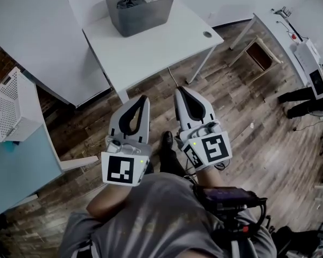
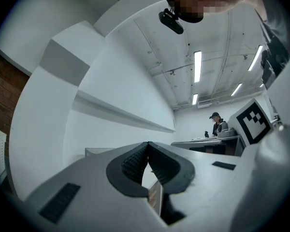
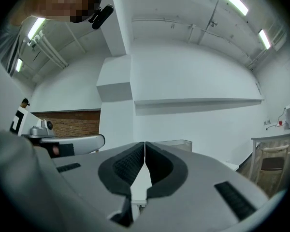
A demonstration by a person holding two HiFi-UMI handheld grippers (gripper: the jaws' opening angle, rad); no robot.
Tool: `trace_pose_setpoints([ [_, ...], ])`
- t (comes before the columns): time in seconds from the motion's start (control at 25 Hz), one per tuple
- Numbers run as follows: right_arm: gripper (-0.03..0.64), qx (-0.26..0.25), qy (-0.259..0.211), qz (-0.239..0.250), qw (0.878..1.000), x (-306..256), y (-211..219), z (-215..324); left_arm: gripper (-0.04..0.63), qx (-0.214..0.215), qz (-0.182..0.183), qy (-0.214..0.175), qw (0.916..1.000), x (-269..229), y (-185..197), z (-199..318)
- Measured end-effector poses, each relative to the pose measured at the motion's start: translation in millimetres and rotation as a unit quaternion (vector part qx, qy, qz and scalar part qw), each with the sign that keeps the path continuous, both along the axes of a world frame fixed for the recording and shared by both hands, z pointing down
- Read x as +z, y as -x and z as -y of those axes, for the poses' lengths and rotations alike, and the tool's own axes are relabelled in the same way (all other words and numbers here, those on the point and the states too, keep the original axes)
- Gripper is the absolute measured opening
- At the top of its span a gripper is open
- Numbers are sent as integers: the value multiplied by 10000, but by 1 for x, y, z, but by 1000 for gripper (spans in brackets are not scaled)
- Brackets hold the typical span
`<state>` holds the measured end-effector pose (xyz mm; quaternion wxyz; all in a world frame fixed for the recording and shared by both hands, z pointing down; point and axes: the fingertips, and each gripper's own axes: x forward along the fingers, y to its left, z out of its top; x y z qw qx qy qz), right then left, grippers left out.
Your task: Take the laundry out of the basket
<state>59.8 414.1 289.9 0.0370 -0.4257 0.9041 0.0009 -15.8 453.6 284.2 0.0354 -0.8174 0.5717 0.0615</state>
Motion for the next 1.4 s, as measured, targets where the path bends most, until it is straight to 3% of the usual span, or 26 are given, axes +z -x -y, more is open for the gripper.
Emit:
trace_pose_setpoints([
  [0.24,9,-4,110,222,9997,6,-16,68,8,-81,158,227,9996,16,-8,69],
  [0.72,9,-260,343,480,9979,19,-52,218,8,-361,617,244,9971,3,-46,215],
  [1.0,9,-499,283,519,9970,14,-60,268,8,-544,726,154,9958,-6,-58,261],
  [1.4,9,-713,260,433,9962,18,-37,325,8,-807,682,155,9943,0,-32,309],
])
